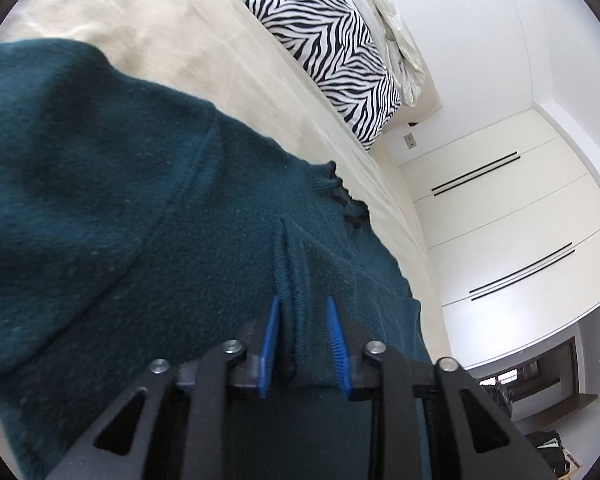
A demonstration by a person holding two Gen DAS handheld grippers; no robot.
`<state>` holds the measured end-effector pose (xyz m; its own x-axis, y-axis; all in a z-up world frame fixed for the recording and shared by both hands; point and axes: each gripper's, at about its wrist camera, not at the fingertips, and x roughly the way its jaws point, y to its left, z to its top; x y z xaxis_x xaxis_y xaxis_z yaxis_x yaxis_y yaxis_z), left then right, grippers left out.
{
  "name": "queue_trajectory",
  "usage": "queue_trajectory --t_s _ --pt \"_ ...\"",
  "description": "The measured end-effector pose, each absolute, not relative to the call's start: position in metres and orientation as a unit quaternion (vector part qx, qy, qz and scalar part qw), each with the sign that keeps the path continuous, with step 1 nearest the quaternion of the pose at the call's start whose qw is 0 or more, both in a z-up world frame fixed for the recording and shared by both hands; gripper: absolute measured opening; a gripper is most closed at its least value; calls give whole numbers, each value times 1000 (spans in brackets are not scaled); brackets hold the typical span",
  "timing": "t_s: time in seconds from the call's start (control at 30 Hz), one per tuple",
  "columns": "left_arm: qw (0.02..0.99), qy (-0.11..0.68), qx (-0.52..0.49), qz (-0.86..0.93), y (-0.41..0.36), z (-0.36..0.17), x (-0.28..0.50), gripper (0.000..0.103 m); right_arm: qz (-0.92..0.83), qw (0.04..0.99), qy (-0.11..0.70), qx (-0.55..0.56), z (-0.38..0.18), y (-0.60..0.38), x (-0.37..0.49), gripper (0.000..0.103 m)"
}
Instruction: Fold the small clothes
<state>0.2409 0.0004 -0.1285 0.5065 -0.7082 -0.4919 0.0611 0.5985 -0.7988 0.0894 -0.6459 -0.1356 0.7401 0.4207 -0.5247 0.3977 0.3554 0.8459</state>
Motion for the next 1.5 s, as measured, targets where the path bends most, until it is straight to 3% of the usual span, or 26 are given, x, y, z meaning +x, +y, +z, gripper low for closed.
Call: queue_trajectory --t_s 0.03,0.1,0.4,0.63,0.77,0.83,0.93,1.07,1.2,1.37,1.5 --pt "785 417 -388 -244 15 -121 231 53 9 743 353 569 -132 -643 75 60" --pt "792 387 -411 -233 51 -108 209 57 10 745 341 573 -127 -635 49 60" --pt "751 281 -594 -62 264 -135 97 54 50 748 341 567 -111 -549 5 60" --pt "702 195 -685 23 345 -155 79 54 84 748 366 547 -101 -479 18 60" --pt "680 167 -714 33 363 -169 99 48 89 751 372 539 -94 -458 16 60" --pt "669 167 -723 42 372 -176 111 28 90 753 372 536 -91 -453 13 60" --pt "660 161 -732 57 378 -180 117 11 84 754 375 533 -88 -452 7 60" --pt "691 178 -697 68 378 -160 121 9 78 753 375 534 -91 -457 3 60" --pt "772 208 -599 31 339 -101 144 9 77 758 377 527 -93 -455 2 60" --pt "865 283 -407 -78 208 -36 190 9 89 758 381 521 -95 -447 12 60" --pt "899 348 -233 -130 71 -45 192 9 103 752 388 522 -97 -437 31 60"
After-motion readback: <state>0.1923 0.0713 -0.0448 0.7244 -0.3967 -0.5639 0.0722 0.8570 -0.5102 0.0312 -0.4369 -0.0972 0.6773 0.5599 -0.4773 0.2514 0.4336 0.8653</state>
